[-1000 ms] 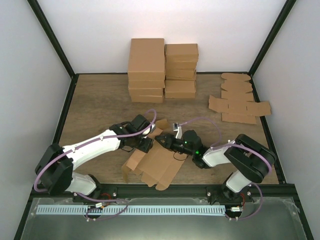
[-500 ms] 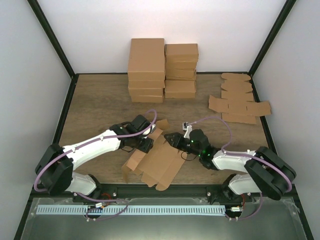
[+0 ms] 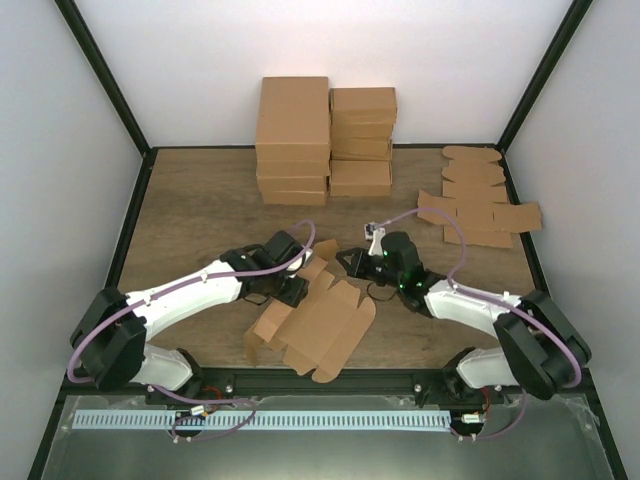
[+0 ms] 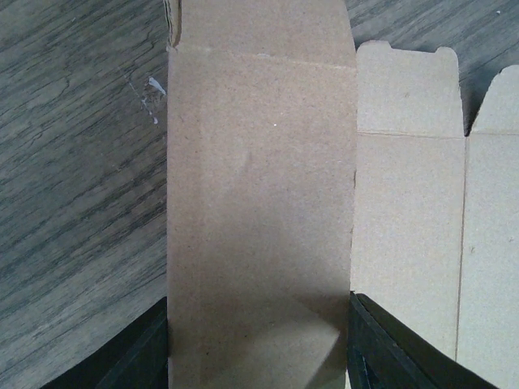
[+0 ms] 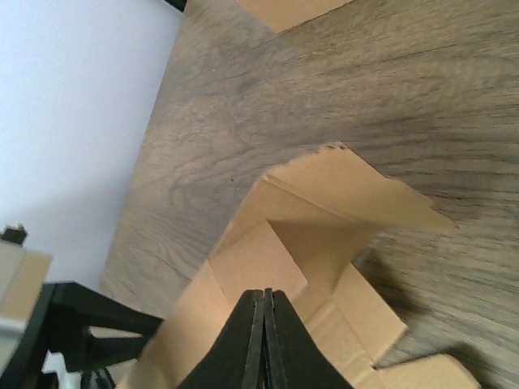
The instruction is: Fold the paper box
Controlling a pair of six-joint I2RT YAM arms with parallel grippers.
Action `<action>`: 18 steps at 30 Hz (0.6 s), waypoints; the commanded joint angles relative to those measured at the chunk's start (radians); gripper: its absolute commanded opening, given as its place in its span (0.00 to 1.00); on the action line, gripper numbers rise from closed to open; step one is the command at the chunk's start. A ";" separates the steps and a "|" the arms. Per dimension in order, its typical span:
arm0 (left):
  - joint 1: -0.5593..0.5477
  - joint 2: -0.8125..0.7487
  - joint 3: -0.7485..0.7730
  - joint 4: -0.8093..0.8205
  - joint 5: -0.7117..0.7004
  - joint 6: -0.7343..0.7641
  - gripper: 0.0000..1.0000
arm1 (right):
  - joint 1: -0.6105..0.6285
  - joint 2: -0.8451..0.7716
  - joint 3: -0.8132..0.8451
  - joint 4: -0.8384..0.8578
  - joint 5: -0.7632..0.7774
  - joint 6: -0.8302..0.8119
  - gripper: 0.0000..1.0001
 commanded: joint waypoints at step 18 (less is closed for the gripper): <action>-0.030 -0.019 0.031 0.005 0.021 0.007 0.55 | -0.003 0.285 0.184 -0.076 -0.224 -0.104 0.01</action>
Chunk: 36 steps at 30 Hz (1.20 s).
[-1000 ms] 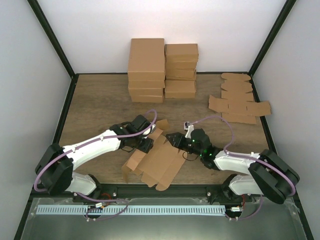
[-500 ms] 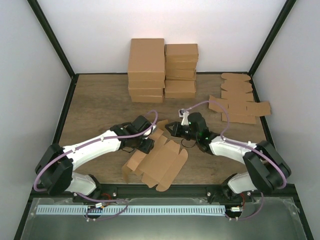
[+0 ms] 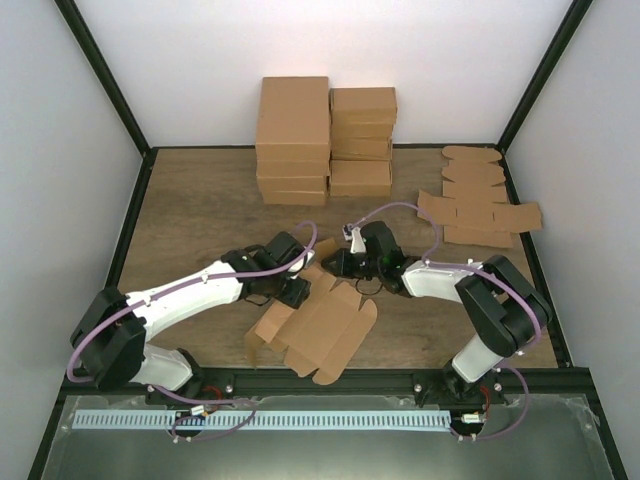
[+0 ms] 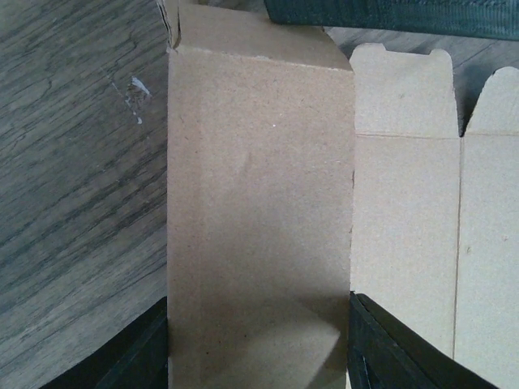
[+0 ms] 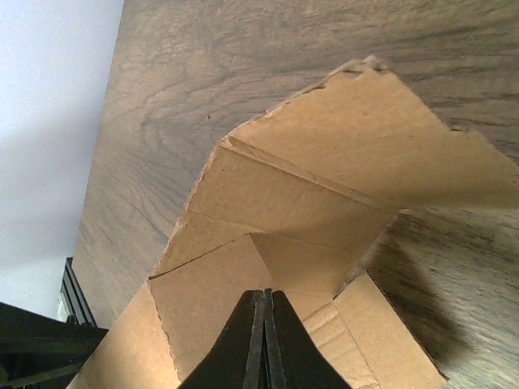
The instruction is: Fold the paper box
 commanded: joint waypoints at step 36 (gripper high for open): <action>-0.163 0.113 0.044 0.058 0.052 0.007 0.55 | 0.013 -0.091 -0.036 -0.266 -0.152 -0.177 0.03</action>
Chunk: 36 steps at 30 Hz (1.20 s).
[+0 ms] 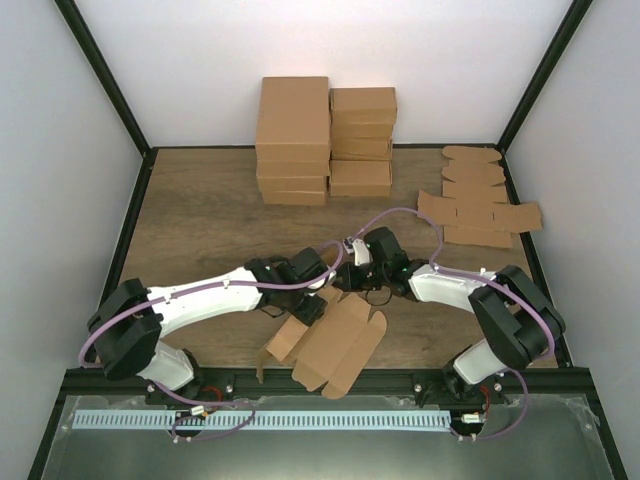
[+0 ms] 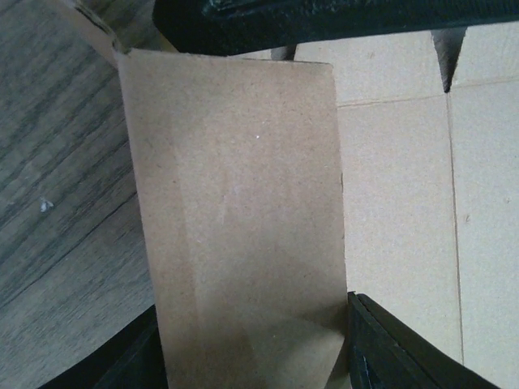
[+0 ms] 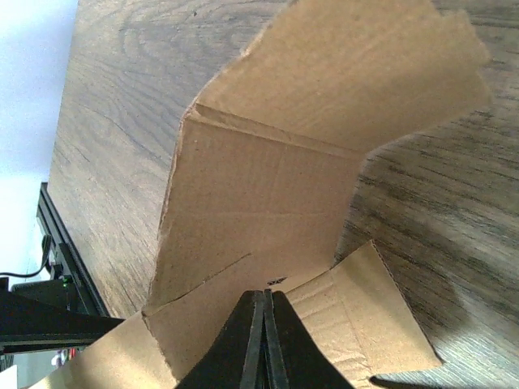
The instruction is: Fold the paper box
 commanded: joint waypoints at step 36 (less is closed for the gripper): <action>-0.005 0.003 -0.003 0.075 0.093 0.043 0.61 | 0.009 -0.015 0.146 -0.417 -0.037 -0.216 0.10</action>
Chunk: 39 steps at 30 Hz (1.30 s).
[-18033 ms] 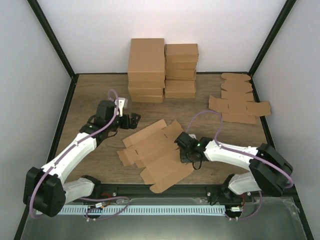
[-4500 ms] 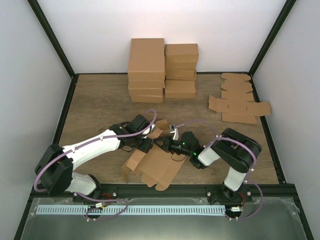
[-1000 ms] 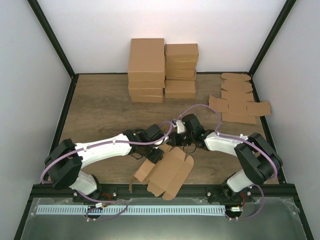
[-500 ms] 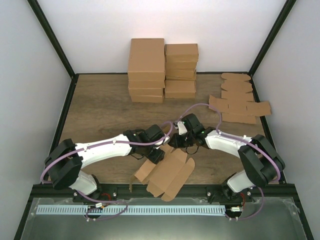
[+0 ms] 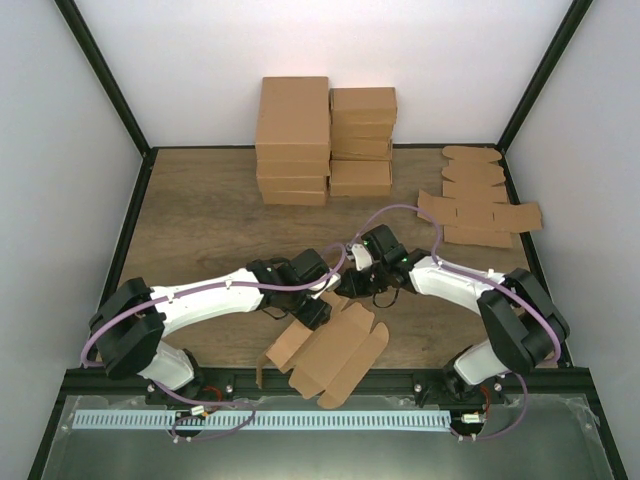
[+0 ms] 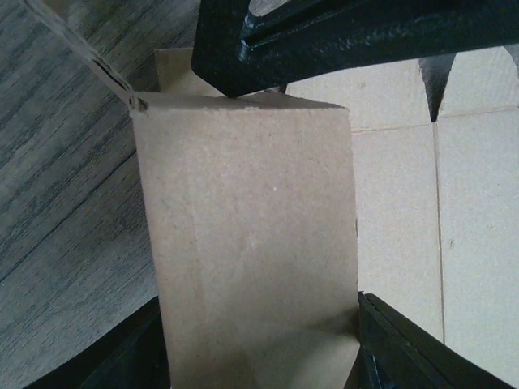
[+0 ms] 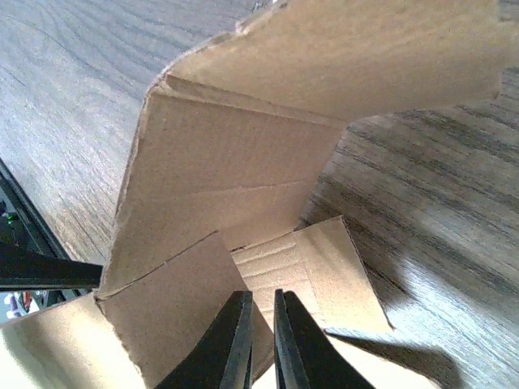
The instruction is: Fold the paper box
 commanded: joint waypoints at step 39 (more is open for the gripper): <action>-0.002 0.004 -0.003 0.066 0.029 0.039 0.57 | 0.010 0.008 -0.045 -0.009 -0.198 0.030 0.05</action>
